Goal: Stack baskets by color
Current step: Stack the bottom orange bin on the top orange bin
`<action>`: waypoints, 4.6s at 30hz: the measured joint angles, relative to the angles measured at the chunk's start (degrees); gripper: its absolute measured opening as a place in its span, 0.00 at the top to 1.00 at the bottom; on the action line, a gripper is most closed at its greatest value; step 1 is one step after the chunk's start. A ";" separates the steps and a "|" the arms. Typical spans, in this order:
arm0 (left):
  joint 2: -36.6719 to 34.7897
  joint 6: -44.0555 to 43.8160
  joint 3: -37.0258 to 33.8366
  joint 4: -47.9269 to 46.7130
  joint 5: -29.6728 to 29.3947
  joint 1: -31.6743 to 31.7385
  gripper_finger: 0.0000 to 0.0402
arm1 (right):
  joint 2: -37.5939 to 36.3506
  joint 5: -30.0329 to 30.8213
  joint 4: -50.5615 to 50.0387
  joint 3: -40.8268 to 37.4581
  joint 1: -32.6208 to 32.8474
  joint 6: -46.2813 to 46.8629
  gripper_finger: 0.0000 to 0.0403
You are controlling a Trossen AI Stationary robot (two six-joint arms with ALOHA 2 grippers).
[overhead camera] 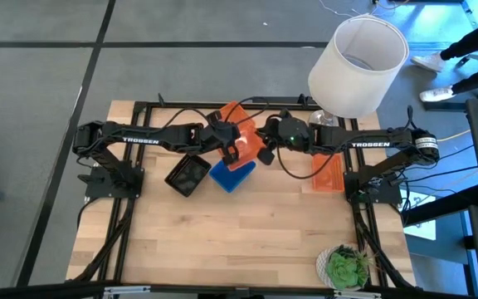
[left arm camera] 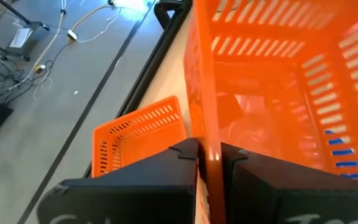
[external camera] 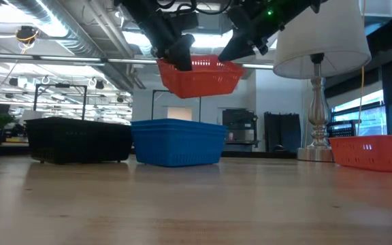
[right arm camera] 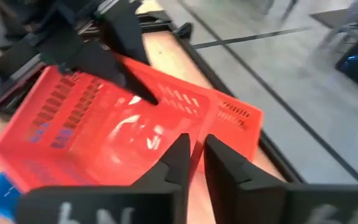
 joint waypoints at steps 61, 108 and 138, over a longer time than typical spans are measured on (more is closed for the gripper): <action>-7.74 11.01 2.20 3.54 -10.01 -7.78 0.79 | 0.15 1.41 -0.20 -0.04 -1.13 -8.55 0.99; -15.69 5.95 2.10 -9.39 -15.25 -9.84 0.79 | 22.49 -8.06 11.15 9.08 -20.80 -19.60 0.99; -15.67 4.36 2.05 -15.59 -14.99 -7.93 0.79 | 26.06 -30.28 -15.00 29.00 -23.30 -76.54 0.99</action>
